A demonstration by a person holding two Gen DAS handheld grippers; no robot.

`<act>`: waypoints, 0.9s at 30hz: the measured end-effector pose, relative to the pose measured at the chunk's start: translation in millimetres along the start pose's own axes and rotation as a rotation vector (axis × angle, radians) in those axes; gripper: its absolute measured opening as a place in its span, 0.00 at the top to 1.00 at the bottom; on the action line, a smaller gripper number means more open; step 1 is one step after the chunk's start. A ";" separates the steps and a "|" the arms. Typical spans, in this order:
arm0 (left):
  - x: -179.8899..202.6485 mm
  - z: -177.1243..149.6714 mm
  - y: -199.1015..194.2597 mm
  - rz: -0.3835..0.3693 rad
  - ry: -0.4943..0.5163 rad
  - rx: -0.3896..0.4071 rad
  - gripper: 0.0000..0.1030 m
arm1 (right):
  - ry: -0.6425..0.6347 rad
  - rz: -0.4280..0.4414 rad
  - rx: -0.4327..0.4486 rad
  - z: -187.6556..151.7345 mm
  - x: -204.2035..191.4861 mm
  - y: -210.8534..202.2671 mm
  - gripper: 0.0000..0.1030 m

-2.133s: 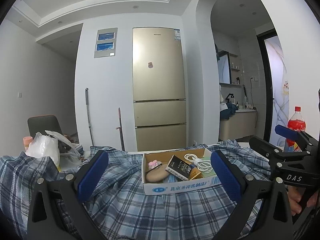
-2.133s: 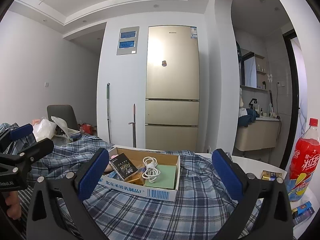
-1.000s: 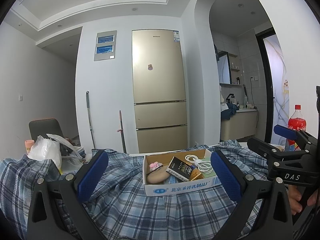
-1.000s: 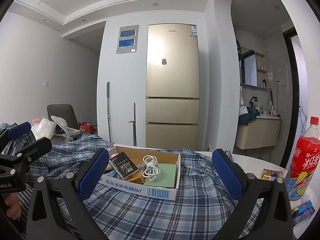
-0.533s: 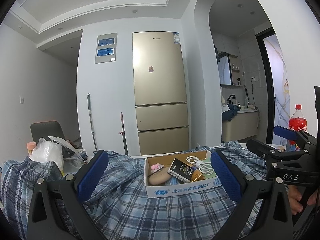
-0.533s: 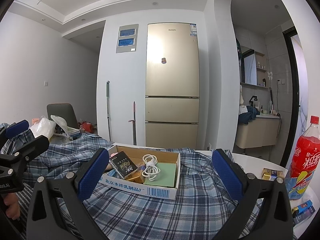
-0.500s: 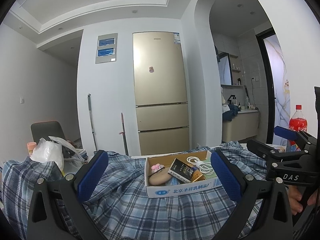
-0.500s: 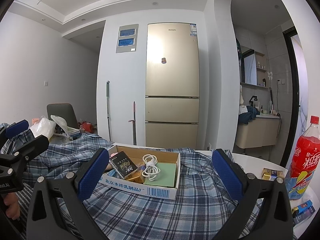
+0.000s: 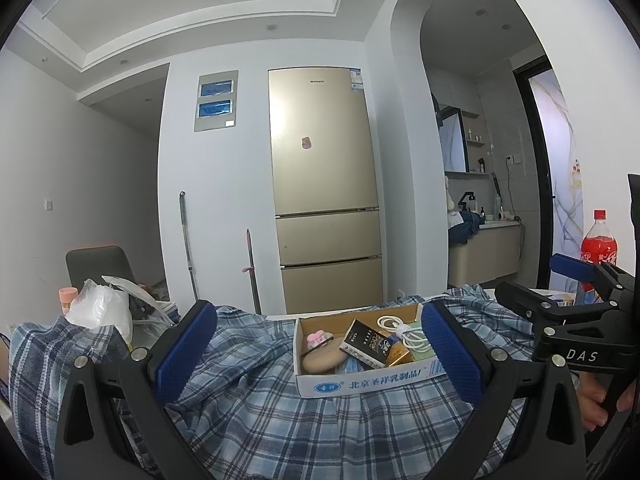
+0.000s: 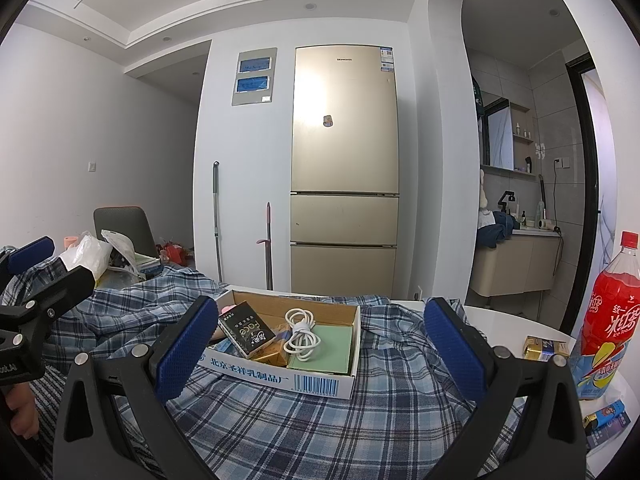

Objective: Organize soft objects

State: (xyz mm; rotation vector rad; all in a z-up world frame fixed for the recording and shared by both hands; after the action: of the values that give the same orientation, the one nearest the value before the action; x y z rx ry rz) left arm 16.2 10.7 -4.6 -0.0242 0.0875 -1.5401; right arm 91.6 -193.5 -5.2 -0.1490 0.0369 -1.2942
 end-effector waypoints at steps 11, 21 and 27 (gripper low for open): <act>-3.9 0.0 2.1 0.008 -0.017 -0.020 0.00 | 0.001 0.000 -0.002 0.3 0.5 -0.3 0.00; -4.0 0.3 3.3 0.008 -0.016 -0.022 0.00 | 0.001 0.000 -0.003 -1.0 -0.3 0.8 0.00; -4.5 0.4 2.9 0.008 -0.015 -0.021 0.00 | 0.002 0.000 -0.003 -0.7 -0.2 0.7 0.00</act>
State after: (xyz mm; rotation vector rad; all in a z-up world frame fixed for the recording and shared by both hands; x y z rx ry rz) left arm 19.0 15.3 -4.2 -0.0520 0.0912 -1.5311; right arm 92.2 -193.2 -6.0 -0.1503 0.0403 -1.2943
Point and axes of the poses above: each gripper's, at about its wrist camera, not at the fingertips, and y roughly the way its jaws point, x to its right, z to its top, the point moved 5 cm from there along y, roughly the way its jaws point, and after that the axes turned 1 degree about -y, right-handed, at the moved point
